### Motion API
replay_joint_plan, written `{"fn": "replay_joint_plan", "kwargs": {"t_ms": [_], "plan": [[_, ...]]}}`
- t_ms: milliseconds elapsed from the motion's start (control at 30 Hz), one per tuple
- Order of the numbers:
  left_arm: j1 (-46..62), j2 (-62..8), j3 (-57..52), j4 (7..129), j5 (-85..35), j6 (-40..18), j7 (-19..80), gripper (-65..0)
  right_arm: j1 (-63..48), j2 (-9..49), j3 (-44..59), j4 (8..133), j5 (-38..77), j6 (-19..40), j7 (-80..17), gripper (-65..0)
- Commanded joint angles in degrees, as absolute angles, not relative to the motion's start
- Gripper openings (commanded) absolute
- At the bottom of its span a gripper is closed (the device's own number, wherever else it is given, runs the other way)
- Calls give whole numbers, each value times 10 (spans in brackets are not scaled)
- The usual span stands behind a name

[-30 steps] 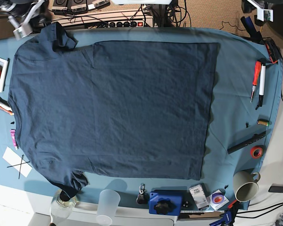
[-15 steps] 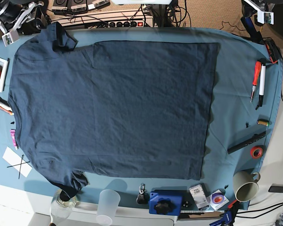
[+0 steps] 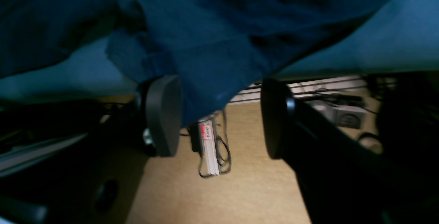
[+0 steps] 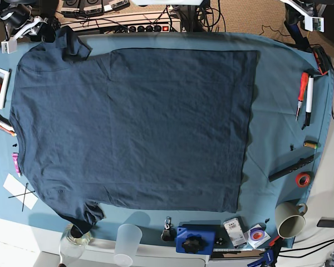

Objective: Fold the T-shirt properly
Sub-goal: 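Move both grippers down toward the shirt's shoulder corners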

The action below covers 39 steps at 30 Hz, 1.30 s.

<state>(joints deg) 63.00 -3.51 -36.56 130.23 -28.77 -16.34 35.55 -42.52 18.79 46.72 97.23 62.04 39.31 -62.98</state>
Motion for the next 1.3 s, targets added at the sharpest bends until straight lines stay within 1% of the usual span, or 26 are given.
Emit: {"fn": "replay_joint_plan", "kwargs": {"t_ms": [0, 367, 667, 933, 1167, 1267], "plan": [[639, -39, -369, 1311, -292, -165, 345, -650, -425, 196, 473, 975, 634, 400, -622, -292], [637, -38, -369, 1311, -292, -165, 345, -650, -408, 191, 473, 970, 634, 398, -623, -292], [636, -39, -369, 1311, -293, -165, 345, -650, -411, 131, 473, 970, 649, 394, -627, -292], [636, -48, -369, 1311, -293, -166, 345, -650, -413, 128, 475, 970, 640, 390, -630, -292], [634, -48, -369, 1311, -293, -166, 345, -650, -413, 129, 522, 970, 639, 390, -625, -292], [626, -48, -369, 1311, -293, -166, 345, -650, -409, 129, 517, 961, 628, 383, -616, -292]]}}
